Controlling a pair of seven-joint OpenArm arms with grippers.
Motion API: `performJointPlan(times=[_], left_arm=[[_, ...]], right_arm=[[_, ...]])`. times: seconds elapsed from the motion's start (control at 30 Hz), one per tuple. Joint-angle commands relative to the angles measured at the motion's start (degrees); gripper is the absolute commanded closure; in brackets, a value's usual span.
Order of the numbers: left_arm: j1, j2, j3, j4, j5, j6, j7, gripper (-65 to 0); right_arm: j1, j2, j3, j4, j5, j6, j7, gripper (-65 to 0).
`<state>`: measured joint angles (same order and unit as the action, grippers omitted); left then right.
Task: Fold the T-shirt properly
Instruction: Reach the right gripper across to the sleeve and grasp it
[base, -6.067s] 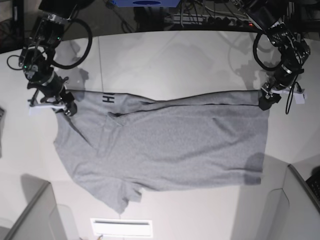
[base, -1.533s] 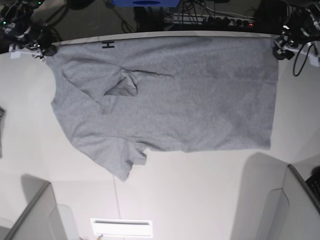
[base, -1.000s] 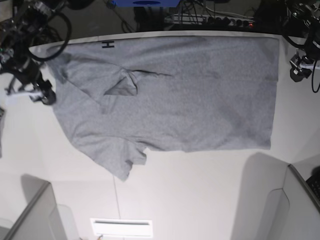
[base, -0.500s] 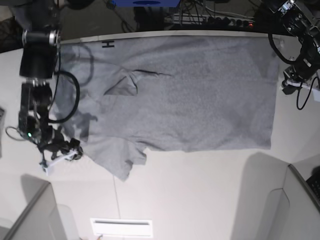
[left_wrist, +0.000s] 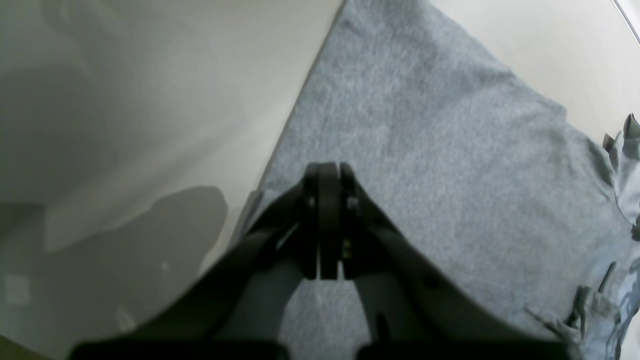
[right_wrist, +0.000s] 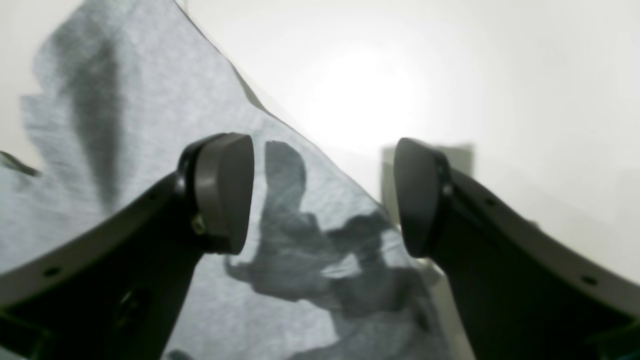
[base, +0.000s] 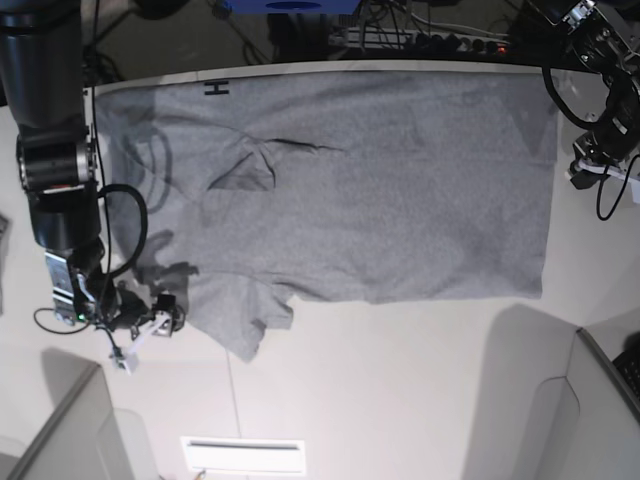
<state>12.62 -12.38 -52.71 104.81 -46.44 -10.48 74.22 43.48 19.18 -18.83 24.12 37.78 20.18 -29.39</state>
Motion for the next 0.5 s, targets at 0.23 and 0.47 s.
performJointPlan(times=[0.23,0.47], left_arm=[[0.08,-0.76,-0.26,0.72,-0.82,-0.11,-0.76,0.0],[0.61,-0.76,-0.26,0.72,-0.82,-0.11,-0.76,0.0]], right_arm=[[1.83,-0.5,-2.23,0.45,0.51,0.43,2.62,-41.7],[-0.72,-1.47,-2.31,0.36,0.42,0.17,5.08,-41.1]])
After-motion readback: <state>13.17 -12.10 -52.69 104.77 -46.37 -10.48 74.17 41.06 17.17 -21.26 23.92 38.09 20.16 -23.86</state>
